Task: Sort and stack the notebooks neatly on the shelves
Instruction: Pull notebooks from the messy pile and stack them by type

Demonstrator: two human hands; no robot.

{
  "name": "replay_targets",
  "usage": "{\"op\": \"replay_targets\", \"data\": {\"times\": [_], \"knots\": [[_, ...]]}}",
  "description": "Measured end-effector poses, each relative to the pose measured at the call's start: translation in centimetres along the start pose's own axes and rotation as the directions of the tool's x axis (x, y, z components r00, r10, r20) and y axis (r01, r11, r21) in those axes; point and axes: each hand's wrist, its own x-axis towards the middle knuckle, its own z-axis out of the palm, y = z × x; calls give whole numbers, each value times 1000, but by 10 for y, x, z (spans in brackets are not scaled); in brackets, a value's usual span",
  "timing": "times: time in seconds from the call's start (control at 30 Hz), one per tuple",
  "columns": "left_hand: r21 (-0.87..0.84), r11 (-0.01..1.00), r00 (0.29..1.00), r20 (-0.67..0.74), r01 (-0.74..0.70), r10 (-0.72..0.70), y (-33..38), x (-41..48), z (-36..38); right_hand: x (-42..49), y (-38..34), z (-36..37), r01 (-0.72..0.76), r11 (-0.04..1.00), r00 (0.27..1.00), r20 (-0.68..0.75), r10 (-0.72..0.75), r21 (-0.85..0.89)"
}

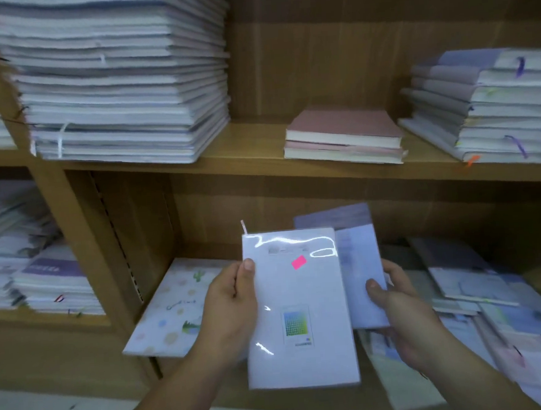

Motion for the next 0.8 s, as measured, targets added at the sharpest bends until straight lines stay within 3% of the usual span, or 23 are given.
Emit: {"op": "replay_targets", "data": {"times": [0.2,0.27,0.37,0.43,0.53,0.6,0.7,0.77,0.8], "knots": [[-62,990,991,-47,125,-128,-14,7,-3,-8,-2,19,-35,999,983,178,36,-10],[-80,980,978,-88,183,-190,-16,9,-1,-11,0,24,-11,998,983,181,20,-55],[-209,920,939,-17,332,-342,-15,13,-2,-10,3,30,22,993,991,131,-6,-118],[-237,909,936,2,344,-353,-7,17,-7,-7,4,30,25,992,997,76,-15,-126],[-91,991,995,-5,97,-98,9,18,-22,1,9,24,13,985,1000,5,-12,-172],[7,992,991,40,-129,129,19,14,-30,6,11,17,-30,985,1000,0,30,-171],[129,868,870,203,-479,450,9,15,-31,11,9,9,-158,981,984,67,166,-111],[191,764,755,417,-617,506,-30,21,-23,12,9,7,-250,967,958,128,255,-59],[215,740,717,517,-638,468,-51,24,-18,11,12,7,-298,954,940,161,301,-40]]}}
